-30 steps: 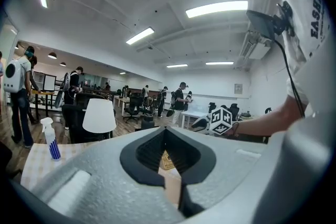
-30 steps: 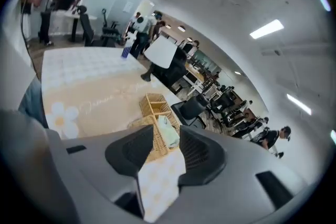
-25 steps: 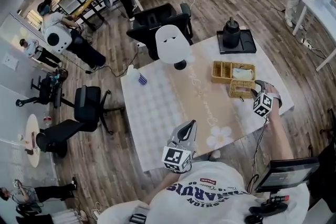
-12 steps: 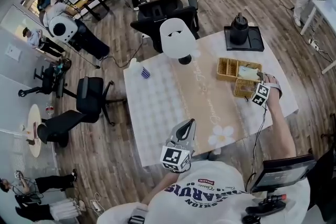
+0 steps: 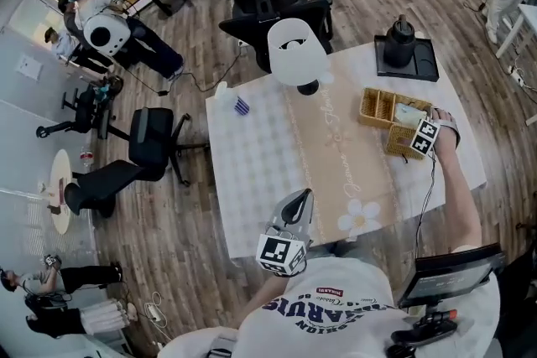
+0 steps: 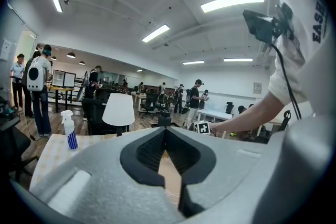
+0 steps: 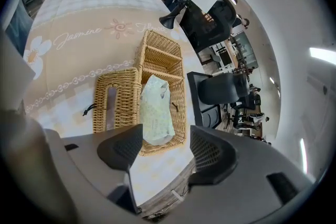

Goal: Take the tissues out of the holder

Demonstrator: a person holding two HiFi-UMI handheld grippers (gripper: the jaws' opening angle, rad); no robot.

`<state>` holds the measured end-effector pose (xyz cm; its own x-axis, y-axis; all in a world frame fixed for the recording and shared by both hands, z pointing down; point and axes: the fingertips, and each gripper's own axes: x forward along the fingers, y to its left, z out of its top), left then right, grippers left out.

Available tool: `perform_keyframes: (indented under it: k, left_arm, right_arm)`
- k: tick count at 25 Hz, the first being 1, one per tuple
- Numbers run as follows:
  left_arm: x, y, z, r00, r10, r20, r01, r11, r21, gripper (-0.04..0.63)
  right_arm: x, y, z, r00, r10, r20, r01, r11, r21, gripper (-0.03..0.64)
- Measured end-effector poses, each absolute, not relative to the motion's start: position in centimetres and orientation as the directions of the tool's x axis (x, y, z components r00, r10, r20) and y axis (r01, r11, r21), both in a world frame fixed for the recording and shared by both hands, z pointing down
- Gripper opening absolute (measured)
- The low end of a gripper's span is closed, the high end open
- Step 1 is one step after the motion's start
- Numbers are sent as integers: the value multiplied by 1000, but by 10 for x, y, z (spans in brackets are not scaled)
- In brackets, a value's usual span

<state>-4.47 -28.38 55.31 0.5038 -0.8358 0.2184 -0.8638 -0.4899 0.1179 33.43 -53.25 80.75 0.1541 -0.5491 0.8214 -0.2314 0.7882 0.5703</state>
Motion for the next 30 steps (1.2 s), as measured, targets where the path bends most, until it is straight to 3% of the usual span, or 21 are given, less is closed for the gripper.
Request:
perform_keyframes:
  k: [4, 15, 28, 30]
  left_arm:
    - [-53, -284, 555, 477, -849, 227, -879, -463, 113, 3]
    - [-71, -285, 555, 415, -877, 242, -910, -401, 106, 3]
    - [-78, -290, 558, 397, -883, 253, -918, -383, 104, 3]
    - [-77, -290, 559, 398, -881, 255, -917, -384, 104, 3]
  right_arm:
    - [335, -542, 824, 174, -501, 848, -219, 819, 530, 304]
    - [335, -564, 850, 190, -426, 884, -245, 852, 463, 308]
    - [335, -574, 867, 195, -418, 887, -273, 846, 458, 305]
    - [337, -571, 871, 210, -398, 893, -271, 854, 444, 268]
